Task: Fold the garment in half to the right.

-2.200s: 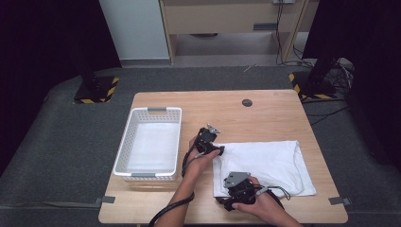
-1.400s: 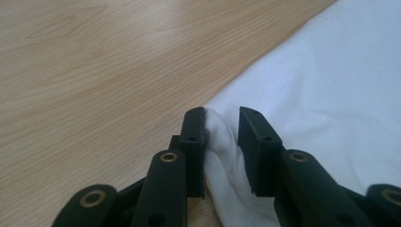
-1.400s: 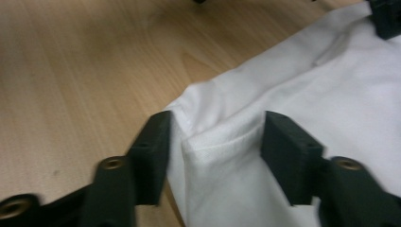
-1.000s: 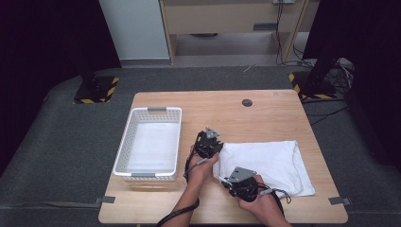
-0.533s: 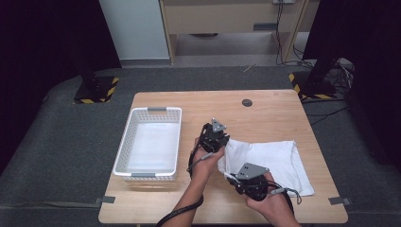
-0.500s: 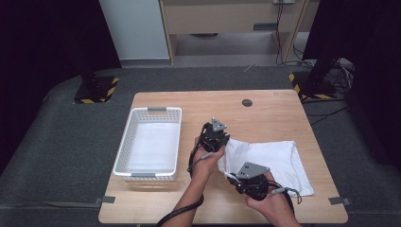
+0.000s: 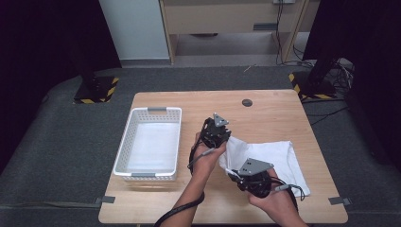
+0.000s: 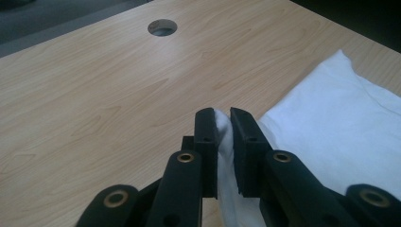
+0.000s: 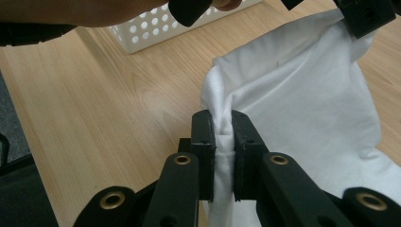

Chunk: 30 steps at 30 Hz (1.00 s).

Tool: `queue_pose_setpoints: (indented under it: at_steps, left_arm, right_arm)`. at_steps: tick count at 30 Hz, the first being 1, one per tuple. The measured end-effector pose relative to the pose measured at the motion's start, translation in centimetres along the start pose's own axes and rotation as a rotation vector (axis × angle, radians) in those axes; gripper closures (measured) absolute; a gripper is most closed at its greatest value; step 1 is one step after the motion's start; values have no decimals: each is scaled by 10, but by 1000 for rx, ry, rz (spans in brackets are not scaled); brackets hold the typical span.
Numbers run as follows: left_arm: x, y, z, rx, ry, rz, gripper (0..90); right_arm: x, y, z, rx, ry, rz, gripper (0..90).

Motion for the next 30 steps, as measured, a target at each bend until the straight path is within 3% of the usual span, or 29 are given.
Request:
queue_pose_setpoints:
  at_steps: [18,24,30]
  left_arm:
    - [-14,-7,12,-1,-12,-7,814]
    - [-13,-12,12,-3,-14,14,814]
    - [-18,-16,16,-17,-20,-8,814]
  right_arm:
    - [-22,1,3,4,5,10,819]
    - [-26,0,-1,3,0,9,819]
    - [-34,0,-4,7,0,19,819]
Point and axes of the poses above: each handheld gripper's, and its own axes: z roughly backward along the jaws, x roughly out of its underside, y roughly to its right, the point moved 6 cm from there along -z, roughly forward along the jaws, and after that the axes turned 14 degrees about z, right-handed, at the moved point
